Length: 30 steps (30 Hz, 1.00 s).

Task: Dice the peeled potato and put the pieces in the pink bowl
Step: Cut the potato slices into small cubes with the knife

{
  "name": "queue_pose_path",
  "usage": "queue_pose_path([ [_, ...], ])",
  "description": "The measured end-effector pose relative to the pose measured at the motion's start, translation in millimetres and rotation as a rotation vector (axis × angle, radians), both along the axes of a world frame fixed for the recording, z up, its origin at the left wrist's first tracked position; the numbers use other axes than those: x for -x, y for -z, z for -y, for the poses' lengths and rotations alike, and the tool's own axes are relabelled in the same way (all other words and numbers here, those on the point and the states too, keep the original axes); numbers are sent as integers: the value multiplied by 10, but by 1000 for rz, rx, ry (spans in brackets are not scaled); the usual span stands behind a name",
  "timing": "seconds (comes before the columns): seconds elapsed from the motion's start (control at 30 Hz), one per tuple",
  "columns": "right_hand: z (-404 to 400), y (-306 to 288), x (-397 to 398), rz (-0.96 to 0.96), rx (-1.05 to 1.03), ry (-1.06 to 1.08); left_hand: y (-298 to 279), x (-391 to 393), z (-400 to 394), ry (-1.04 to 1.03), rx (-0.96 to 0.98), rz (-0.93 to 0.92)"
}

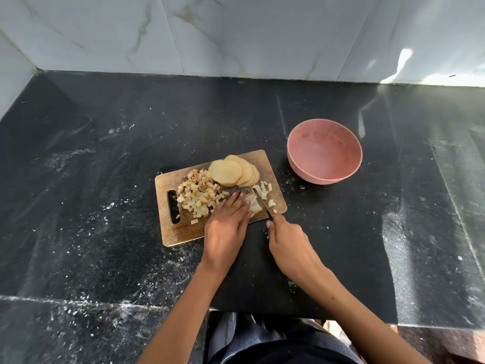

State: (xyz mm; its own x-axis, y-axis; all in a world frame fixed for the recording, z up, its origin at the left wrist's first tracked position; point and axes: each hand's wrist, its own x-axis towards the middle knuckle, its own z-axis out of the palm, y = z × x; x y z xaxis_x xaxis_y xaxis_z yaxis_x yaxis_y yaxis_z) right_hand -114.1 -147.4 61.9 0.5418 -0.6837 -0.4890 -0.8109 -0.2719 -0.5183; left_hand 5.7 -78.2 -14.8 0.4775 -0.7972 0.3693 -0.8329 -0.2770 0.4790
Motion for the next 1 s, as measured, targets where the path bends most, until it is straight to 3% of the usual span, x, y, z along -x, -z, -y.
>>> queue_pose_path([
  [0.47, -34, 67, -235, -160, 35, -39, -32, 92, 174, -51, -118, 173],
  [1.0, -164, 103, 282, -148, 61, -52, -23, 146, 115, -74, -134, 116],
])
